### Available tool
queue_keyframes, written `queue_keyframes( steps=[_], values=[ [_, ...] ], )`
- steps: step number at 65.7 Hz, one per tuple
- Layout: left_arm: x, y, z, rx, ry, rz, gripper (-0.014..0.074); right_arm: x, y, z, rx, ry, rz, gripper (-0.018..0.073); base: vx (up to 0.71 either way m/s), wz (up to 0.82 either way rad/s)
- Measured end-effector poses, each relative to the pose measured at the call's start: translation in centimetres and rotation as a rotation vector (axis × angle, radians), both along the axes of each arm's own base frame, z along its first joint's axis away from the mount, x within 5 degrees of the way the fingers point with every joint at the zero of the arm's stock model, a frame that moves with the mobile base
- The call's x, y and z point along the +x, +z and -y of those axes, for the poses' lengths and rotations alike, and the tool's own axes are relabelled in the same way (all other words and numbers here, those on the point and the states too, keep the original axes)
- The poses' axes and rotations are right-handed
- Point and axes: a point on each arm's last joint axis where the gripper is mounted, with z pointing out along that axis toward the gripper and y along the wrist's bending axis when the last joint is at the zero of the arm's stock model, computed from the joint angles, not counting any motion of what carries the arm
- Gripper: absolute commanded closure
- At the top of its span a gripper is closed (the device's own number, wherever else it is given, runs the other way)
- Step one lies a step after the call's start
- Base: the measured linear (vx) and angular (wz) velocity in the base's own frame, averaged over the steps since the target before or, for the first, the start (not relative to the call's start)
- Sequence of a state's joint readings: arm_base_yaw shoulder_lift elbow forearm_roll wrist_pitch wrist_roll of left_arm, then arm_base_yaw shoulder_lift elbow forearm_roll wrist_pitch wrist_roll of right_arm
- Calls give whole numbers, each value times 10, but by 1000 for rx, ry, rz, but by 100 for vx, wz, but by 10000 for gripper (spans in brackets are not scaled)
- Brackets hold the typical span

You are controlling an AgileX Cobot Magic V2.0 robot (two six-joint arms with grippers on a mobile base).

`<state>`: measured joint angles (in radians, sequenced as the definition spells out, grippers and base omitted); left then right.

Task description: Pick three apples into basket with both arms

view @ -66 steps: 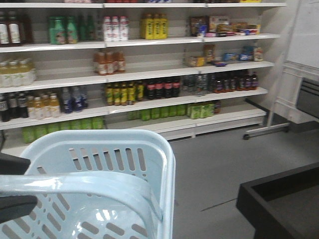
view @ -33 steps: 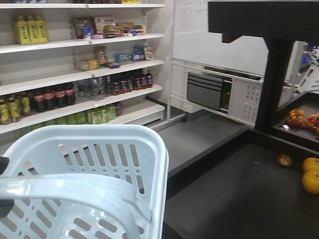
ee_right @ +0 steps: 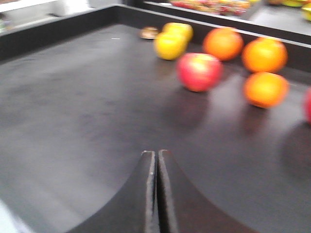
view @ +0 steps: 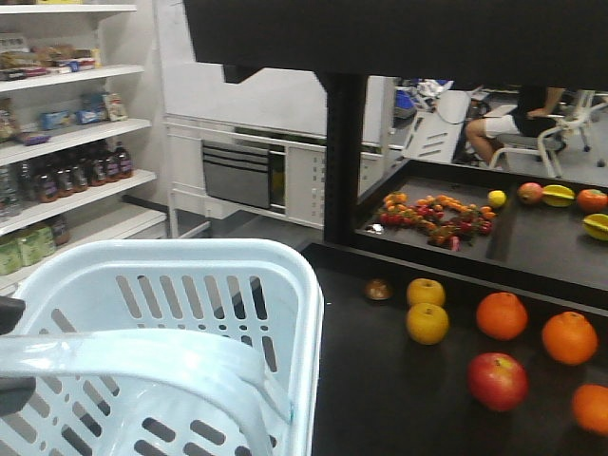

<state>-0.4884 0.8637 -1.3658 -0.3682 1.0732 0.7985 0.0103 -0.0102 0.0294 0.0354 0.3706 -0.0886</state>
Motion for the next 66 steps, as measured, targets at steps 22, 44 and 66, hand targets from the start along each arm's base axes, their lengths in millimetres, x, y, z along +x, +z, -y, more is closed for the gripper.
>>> queue_keyframes(
  steps=[22,44,66],
  values=[
    [0,0,0,0,-1,-1,604,0,0,0,-1,0,0,564,8,-68],
    [0,0,0,2,-2,-4,604,0,0,0,-1,0,0,564,8,-59],
    [0,0,0,2,-2,-4,604,0,0,0,-1,0,0,564,5,-20]
  ],
)
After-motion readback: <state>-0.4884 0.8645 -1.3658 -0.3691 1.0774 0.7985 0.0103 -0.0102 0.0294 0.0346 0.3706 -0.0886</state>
